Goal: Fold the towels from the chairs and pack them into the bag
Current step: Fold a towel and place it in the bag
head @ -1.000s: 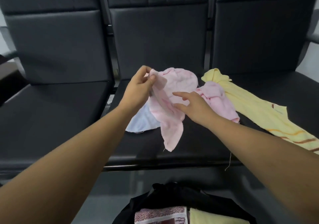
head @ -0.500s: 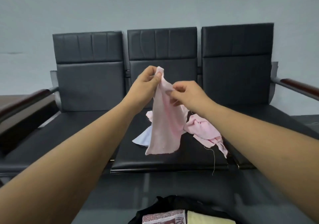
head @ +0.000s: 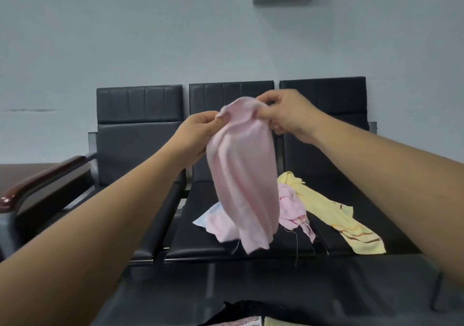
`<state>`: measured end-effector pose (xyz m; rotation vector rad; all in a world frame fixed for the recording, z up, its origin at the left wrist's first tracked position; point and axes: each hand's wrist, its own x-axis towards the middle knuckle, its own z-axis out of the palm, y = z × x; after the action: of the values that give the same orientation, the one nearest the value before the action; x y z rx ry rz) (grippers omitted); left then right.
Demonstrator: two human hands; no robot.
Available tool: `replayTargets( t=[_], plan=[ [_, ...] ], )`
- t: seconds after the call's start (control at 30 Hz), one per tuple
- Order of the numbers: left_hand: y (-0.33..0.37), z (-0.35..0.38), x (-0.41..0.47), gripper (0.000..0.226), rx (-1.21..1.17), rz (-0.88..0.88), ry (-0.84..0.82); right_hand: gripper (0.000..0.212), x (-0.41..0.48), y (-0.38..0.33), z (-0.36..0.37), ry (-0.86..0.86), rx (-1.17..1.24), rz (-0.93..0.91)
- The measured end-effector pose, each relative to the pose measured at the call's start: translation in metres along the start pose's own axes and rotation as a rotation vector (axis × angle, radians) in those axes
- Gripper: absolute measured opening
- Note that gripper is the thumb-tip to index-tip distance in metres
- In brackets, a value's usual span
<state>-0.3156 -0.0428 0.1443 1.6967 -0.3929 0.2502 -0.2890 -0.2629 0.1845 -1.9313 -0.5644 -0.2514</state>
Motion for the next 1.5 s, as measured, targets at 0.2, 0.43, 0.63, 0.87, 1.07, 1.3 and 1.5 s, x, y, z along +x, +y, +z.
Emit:
replayTargets(
  t=[0.2,0.43,0.63,0.87,1.07,1.3,1.5],
  plan=[
    [0.032,0.016,-0.011,0.034,0.178,-0.017,-0.072,0.019,-0.022,-0.008,-0.010,-0.306,0.219,0.041],
    [0.034,0.008,-0.019,0.031,0.316,-0.069,-0.263,0.015,-0.026,-0.025,-0.024,-0.006,0.414,0.027],
    [0.000,-0.009,-0.024,0.014,0.851,-0.185,-0.187,0.007,-0.017,-0.009,-0.045,0.412,0.365,0.191],
    [-0.032,-0.042,-0.038,0.021,1.000,-0.324,-0.127,0.020,-0.037,0.049,-0.063,0.277,-0.060,0.492],
    [0.001,-0.052,-0.038,0.063,0.166,-0.233,-0.129,0.017,-0.049,0.053,-0.067,0.054,-0.024,0.515],
    [0.064,-0.046,-0.029,0.031,-0.090,-0.104,-0.051,0.019,-0.037,0.036,-0.084,0.297,0.645,0.276],
    [0.061,-0.054,-0.023,0.020,0.277,-0.195,0.142,0.025,-0.045,0.035,-0.070,0.234,0.040,0.310]
  ],
)
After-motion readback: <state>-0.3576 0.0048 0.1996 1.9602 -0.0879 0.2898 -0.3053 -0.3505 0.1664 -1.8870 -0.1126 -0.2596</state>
